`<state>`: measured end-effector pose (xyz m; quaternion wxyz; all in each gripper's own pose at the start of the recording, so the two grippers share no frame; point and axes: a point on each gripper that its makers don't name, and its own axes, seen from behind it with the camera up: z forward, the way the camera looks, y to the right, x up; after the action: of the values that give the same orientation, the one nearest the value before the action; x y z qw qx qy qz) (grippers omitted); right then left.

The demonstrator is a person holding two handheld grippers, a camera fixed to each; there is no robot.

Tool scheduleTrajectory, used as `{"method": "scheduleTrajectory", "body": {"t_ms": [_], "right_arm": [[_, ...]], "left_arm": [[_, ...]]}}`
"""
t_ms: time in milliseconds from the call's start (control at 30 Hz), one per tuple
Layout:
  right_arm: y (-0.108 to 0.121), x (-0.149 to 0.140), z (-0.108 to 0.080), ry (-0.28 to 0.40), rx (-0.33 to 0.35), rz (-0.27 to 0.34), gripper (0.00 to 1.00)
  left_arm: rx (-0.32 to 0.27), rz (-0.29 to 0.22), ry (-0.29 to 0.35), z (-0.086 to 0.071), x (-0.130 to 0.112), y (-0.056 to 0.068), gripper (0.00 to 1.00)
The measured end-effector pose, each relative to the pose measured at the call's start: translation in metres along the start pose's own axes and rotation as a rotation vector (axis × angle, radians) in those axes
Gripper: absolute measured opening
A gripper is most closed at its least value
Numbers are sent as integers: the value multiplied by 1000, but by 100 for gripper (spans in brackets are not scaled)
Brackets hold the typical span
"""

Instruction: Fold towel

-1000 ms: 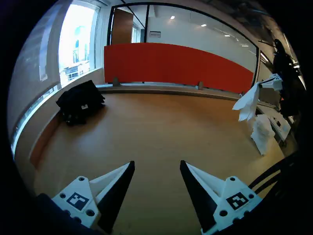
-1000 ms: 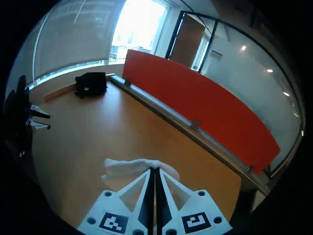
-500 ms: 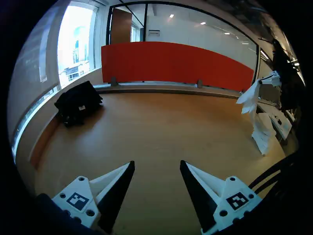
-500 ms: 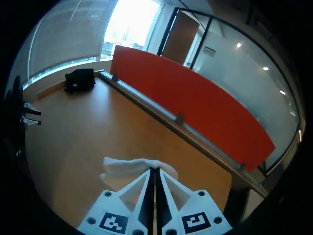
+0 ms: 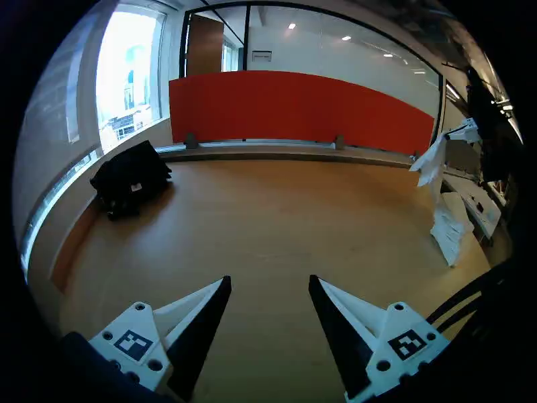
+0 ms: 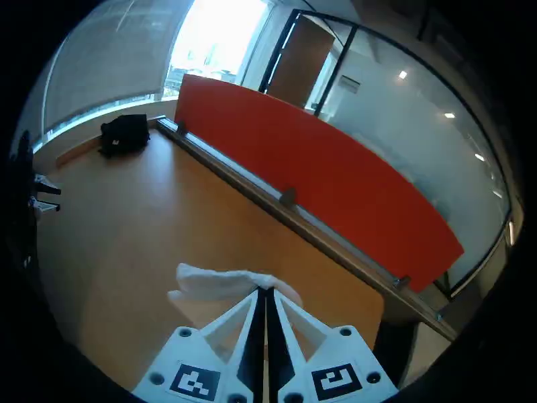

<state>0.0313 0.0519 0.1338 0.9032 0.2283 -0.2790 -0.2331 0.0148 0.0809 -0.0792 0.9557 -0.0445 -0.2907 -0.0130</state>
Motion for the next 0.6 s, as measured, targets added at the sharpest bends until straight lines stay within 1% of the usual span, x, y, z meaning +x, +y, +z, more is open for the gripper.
{"method": "scheduleTrajectory", "body": {"t_ms": [200,367,600], "right_arm": [[5,-3,-2,2,1,13,2],[6,-8,-6,-2,2,9,2],[8,-22,-19,-17,-5,8,2]], "left_arm": [[-2,5,-2,0,1,4,85],[-4,5,0,0,2,6,86],[-9,11,1,-3,2,8,85]]}}
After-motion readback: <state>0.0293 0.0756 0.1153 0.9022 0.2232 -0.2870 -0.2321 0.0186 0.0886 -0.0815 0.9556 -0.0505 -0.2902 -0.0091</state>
